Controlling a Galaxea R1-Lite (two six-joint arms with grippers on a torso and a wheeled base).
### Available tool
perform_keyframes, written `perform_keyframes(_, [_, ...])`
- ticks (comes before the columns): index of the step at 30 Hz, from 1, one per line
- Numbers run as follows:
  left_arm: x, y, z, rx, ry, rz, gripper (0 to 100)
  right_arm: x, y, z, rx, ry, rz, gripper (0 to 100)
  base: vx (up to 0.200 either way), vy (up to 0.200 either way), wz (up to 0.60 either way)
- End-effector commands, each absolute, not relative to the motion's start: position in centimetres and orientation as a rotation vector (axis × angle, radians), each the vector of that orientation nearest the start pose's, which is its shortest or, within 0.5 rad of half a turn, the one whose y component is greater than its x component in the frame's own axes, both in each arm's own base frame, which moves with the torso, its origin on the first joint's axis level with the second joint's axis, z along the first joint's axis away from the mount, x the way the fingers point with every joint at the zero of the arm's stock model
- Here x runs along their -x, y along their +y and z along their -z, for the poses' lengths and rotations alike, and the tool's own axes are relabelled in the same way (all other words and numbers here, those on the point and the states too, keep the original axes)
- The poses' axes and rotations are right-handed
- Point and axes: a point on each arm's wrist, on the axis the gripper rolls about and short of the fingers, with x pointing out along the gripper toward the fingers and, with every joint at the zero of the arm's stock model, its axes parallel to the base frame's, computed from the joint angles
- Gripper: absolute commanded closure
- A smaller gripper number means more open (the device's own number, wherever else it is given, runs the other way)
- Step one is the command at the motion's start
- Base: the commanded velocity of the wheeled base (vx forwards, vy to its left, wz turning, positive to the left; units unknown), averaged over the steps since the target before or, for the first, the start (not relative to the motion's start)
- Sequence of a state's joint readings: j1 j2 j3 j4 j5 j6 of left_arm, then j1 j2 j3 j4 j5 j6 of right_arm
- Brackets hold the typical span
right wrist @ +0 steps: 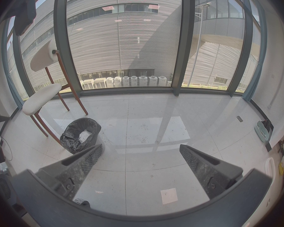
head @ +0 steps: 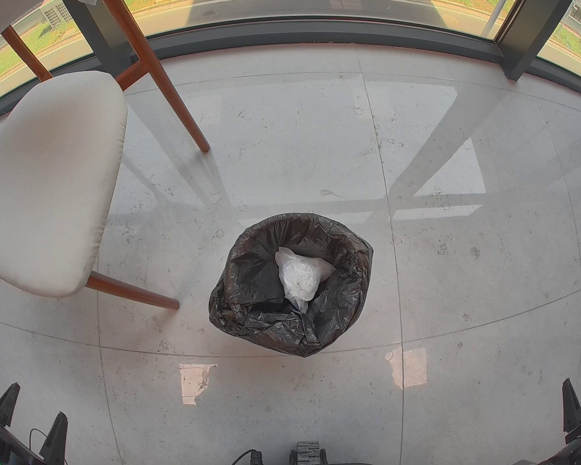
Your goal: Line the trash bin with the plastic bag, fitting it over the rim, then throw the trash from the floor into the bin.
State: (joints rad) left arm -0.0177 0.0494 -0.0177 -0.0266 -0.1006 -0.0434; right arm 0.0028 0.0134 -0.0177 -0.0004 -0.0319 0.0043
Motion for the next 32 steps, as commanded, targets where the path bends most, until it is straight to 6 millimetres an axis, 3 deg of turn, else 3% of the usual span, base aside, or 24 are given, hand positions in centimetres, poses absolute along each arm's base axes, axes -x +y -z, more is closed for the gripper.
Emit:
perform_keyframes(1, [2.11,-0.07,-8.15,0.047,-0.006,0.026,0,2.28,-0.08,-7.56,-0.005,-0.002,0.028,0,0.000,0.000,0.00])
perform_keyframes(8, [2.23,0.18,-7.86,0.053,-0.014,-0.073,0,2.28,-0.08,-7.56,-0.005,-0.002,0.029,0,0.000,0.000,0.00])
perform_keyframes(15, [2.29,-0.04,-7.55,0.002,0.020,0.029,0,2.28,-0.08,-7.56,-0.005,-0.002,0.028,0,0.000,0.000,0.00])
perform_keyframes(32, [2.28,-0.04,-7.57,0.008,0.015,0.028,0,2.28,-0.06,-7.53,0.003,0.002,0.018,0,0.000,0.000,0.00])
